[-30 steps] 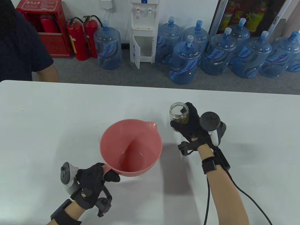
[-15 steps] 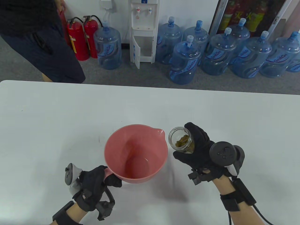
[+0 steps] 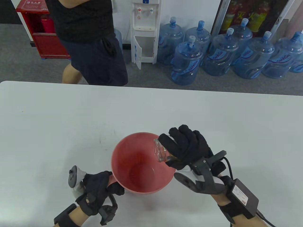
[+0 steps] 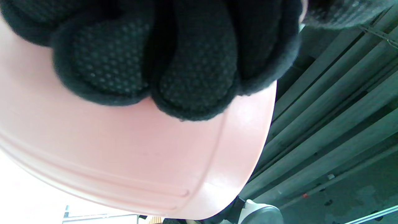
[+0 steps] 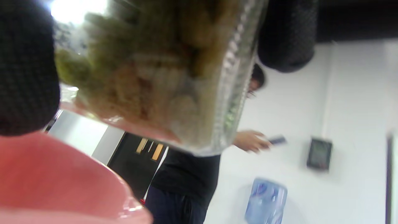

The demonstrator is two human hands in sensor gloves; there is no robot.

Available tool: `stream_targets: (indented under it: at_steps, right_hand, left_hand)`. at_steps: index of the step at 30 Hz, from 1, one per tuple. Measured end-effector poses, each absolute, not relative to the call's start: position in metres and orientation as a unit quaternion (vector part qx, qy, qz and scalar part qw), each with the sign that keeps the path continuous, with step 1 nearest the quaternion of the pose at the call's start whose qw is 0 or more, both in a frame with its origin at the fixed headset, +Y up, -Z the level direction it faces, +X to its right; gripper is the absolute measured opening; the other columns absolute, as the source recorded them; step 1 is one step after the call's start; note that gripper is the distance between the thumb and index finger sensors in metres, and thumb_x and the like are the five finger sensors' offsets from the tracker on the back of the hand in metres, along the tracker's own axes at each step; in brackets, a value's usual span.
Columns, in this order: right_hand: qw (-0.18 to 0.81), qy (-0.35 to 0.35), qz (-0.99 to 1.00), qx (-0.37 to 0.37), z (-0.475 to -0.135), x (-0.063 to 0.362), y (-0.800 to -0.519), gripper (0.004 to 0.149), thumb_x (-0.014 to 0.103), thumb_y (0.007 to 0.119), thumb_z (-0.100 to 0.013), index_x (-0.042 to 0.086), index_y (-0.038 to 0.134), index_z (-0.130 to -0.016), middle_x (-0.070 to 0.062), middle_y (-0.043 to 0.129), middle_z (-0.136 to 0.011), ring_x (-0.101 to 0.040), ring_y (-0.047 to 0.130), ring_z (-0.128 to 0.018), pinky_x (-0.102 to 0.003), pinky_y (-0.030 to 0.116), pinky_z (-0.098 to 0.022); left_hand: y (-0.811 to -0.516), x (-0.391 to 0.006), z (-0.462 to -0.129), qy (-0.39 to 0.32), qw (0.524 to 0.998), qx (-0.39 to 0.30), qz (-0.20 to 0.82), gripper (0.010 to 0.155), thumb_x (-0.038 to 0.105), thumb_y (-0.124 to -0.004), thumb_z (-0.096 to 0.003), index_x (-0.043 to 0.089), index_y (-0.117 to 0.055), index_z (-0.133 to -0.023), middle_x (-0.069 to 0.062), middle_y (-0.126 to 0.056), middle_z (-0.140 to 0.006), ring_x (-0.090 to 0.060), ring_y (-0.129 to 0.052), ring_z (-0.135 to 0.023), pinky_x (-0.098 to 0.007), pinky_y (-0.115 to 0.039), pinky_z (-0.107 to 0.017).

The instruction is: Hold salad bowl and receive raisins poured from storage jar

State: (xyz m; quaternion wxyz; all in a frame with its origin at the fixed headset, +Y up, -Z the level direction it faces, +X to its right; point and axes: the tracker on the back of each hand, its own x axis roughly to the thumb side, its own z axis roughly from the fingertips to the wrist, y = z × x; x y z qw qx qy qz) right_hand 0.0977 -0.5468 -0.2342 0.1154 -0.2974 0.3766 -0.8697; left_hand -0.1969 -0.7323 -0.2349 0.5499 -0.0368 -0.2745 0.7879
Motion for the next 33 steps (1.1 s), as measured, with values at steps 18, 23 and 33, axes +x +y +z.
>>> stream_targets:
  at_steps: [18, 23, 33]
  right_hand:
    - [0.216, 0.39, -0.832, -0.329, -0.229, 0.077, -0.559, 0.104, 0.064, 0.099, -0.018, 0.047, 0.037, -0.1, 0.008, 0.049, -0.107, -0.023, 0.064, -0.098, -0.05, 0.07, -0.069]
    - [0.224, 0.389, -0.829, -0.335, -0.229, 0.074, -0.559, 0.104, 0.062, 0.099, -0.018, 0.046, 0.037, -0.1, 0.007, 0.049, -0.106, -0.024, 0.064, -0.098, -0.051, 0.069, -0.07]
    - [0.295, 0.408, -0.786, -0.358, -0.227, 0.061, -0.566, 0.103, 0.059, 0.102, -0.016, 0.055, 0.037, -0.095, 0.014, 0.047, -0.106, -0.02, 0.059, -0.101, -0.047, 0.064, -0.074]
  left_hand:
    - [-0.735, -0.196, -0.235, -0.279, 0.549, -0.046, 0.787, 0.047, 0.052, -0.061, -0.0416, 0.022, -0.097, -0.038, -0.004, -0.103, -0.036, -0.038, -0.1, -0.027, -0.057, -0.077, -0.037]
    - [-0.735, -0.196, -0.235, -0.273, 0.553, -0.039, 0.786, 0.047, 0.052, -0.062, -0.0415, 0.022, -0.098, -0.037, -0.004, -0.104, -0.035, -0.038, -0.1, -0.027, -0.056, -0.077, -0.036]
    - [-0.734, -0.197, -0.236, -0.269, 0.562, -0.034, 0.781, 0.046, 0.053, -0.063, -0.042, 0.023, -0.098, -0.036, -0.003, -0.104, -0.034, -0.037, -0.1, -0.026, -0.056, -0.078, -0.035]
